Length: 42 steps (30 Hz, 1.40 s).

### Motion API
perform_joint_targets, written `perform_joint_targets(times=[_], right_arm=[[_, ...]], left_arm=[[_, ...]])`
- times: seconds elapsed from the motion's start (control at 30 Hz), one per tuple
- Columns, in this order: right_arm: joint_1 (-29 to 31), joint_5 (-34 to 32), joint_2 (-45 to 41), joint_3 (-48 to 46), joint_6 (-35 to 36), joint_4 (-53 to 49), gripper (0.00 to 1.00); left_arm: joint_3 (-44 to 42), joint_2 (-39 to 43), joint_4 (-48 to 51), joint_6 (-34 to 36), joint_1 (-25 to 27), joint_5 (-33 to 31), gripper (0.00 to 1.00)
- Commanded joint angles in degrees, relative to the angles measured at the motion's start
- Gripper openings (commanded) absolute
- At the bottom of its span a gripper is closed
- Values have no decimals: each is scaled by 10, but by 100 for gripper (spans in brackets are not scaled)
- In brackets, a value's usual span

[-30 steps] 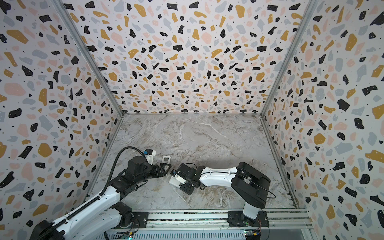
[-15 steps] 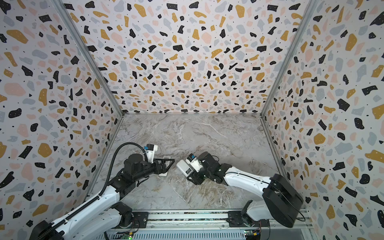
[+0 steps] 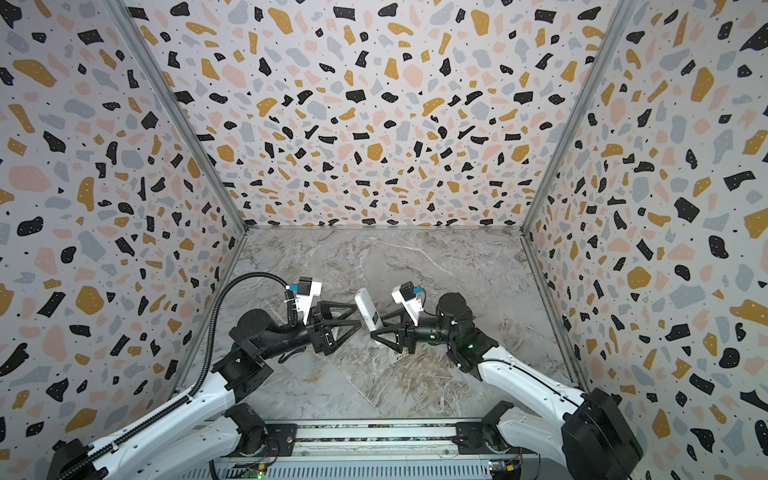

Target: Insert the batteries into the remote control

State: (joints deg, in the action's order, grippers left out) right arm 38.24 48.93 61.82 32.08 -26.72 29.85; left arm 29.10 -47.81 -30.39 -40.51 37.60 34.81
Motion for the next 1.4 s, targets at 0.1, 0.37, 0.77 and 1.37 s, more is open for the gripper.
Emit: perform_joint_targets(times=[0.1,0.37,0.77,1.37], right_arm=[[-5,85,-20,-3,-59,124,18],[-4,107,-4,-16,-104,196,18],[-4,99,7,-22,-102,202,19],[-33,-203,-140,-40,34,-94,99]], left_arm=[[23,-19,-55,15,18,18,99],[49,-51,-69,30,51,26,100],[66,-78,-69,29,63,-2,57],[234,-183,445,113,56,-259,41]])
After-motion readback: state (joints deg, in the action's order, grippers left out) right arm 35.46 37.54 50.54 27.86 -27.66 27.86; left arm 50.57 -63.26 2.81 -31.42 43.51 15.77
